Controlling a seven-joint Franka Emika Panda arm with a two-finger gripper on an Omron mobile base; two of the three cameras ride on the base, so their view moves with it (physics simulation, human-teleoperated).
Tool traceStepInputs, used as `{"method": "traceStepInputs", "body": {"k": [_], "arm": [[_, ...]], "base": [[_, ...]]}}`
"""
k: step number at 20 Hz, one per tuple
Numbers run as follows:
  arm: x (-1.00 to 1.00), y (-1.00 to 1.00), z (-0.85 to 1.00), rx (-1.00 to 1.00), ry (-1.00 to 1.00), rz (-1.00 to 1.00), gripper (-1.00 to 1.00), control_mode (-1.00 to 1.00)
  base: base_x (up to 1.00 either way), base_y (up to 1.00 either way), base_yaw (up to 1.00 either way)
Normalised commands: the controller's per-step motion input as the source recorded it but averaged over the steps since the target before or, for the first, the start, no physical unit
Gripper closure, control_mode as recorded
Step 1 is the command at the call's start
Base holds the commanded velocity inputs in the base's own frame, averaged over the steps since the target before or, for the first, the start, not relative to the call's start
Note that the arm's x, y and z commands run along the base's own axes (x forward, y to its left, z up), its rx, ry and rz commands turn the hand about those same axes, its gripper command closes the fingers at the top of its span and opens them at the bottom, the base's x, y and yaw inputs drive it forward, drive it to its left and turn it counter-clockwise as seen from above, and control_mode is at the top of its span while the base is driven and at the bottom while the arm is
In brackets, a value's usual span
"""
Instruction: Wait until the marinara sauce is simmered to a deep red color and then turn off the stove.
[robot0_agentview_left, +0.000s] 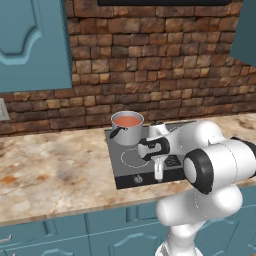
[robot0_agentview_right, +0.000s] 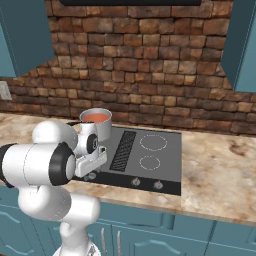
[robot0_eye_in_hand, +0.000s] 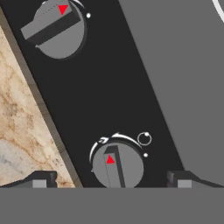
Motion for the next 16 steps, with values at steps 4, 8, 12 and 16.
{"method": "traceStepInputs", "body": {"k": [4,8,12,16], "arm": [[0.00,0.00,0.00,0.00,0.00,0.00,-1.00,-1.00],[0.00,0.00,0.00,0.00,0.00,0.00,-1.00,-1.00],[0.00,0.00,0.00,0.00,0.00,0.00,-1.00,-1.00],[0.00,0.00,0.00,0.00,0.00,0.00,-1.00,-1.00]], "base": [[0.00,0.00,0.00],[0.00,0.00,0.00],[0.00,0.00,0.00],[0.00,0.00,0.00]]}}
